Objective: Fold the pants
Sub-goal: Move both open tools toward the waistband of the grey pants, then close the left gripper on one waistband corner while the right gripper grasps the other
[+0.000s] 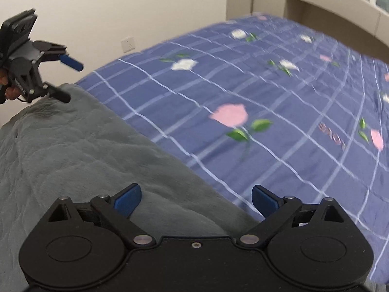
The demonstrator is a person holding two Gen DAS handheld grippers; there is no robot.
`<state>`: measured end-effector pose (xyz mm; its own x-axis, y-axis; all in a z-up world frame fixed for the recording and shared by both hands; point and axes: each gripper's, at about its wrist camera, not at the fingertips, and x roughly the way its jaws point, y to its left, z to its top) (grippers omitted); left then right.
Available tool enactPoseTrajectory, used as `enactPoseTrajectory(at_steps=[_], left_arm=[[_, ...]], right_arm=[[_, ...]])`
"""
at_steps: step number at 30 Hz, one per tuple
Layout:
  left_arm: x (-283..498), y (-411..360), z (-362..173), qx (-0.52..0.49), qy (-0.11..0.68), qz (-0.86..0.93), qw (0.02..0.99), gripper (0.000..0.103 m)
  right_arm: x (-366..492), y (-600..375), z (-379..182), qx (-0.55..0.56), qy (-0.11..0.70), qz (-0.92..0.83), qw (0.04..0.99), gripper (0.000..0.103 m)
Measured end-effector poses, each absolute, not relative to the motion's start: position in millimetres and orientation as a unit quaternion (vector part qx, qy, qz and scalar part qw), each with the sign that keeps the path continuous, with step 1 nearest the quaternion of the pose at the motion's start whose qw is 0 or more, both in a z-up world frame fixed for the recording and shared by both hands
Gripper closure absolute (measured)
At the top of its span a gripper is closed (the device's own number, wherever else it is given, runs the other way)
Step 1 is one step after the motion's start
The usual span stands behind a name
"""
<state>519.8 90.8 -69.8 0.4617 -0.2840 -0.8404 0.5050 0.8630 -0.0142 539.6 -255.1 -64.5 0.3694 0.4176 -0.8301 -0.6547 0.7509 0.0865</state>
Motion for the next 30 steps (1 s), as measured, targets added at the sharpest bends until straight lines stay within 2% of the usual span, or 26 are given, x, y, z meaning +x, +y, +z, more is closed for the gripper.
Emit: enactPoseTrajectory(at_steps=[2,4,5,6,7,8,9,10,11,12,14,15,20,25,30], left_arm=[[525,89,-75,0.118,0.477,-0.237,0.838,0.003],[529,86,-79,0.114,0.492,-0.245,0.827,0.01],[531,85,-81,0.115,0.501,-0.248,0.821,0.02],[532,83,-84,0.121,0.511,-0.247,0.814,0.028],[531,82,-85,0.127,0.512,-0.248,0.813,0.028],[529,81,-84,0.133,0.508,-0.251,0.813,0.038],[527,80,-83,0.135,0.508,-0.259,0.81,0.057],[526,79,-81,0.133,0.51,-0.264,0.808,0.065],[524,77,-80,0.136,0.511,-0.26,0.808,0.072],[522,72,-79,0.145,0.51,-0.256,0.808,0.081],[516,67,-78,0.169,0.501,-0.247,0.812,0.089],[512,64,-76,0.179,0.495,-0.24,0.816,0.092],[501,59,-52,0.196,0.463,-0.187,0.844,0.097],[510,79,-18,0.176,0.425,-0.153,0.875,0.097],[526,87,-39,0.152,0.452,-0.127,0.87,0.097]], right_arm=[[549,-265,-68,-0.109,0.474,0.32,0.813,0.012],[554,-271,-72,-0.104,0.486,0.311,0.81,0.02],[556,-271,-75,-0.105,0.495,0.308,0.806,0.024],[558,-269,-80,-0.109,0.503,0.309,0.8,0.024],[557,-267,-82,-0.115,0.505,0.311,0.797,0.025],[555,-262,-83,-0.126,0.504,0.311,0.796,0.033],[554,-259,-83,-0.132,0.503,0.315,0.794,0.039],[553,-256,-82,-0.134,0.504,0.32,0.791,0.049],[551,-254,-81,-0.137,0.504,0.324,0.789,0.065],[549,-252,-79,-0.138,0.504,0.335,0.784,0.068],[544,-245,-76,-0.16,0.498,0.334,0.784,0.083],[541,-242,-74,-0.171,0.495,0.331,0.785,0.085],[534,-230,-59,-0.217,0.462,0.308,0.803,0.093],[547,-219,-20,-0.228,0.403,0.288,0.838,0.093],[573,-198,-21,-0.233,0.386,0.27,0.851,0.093]])
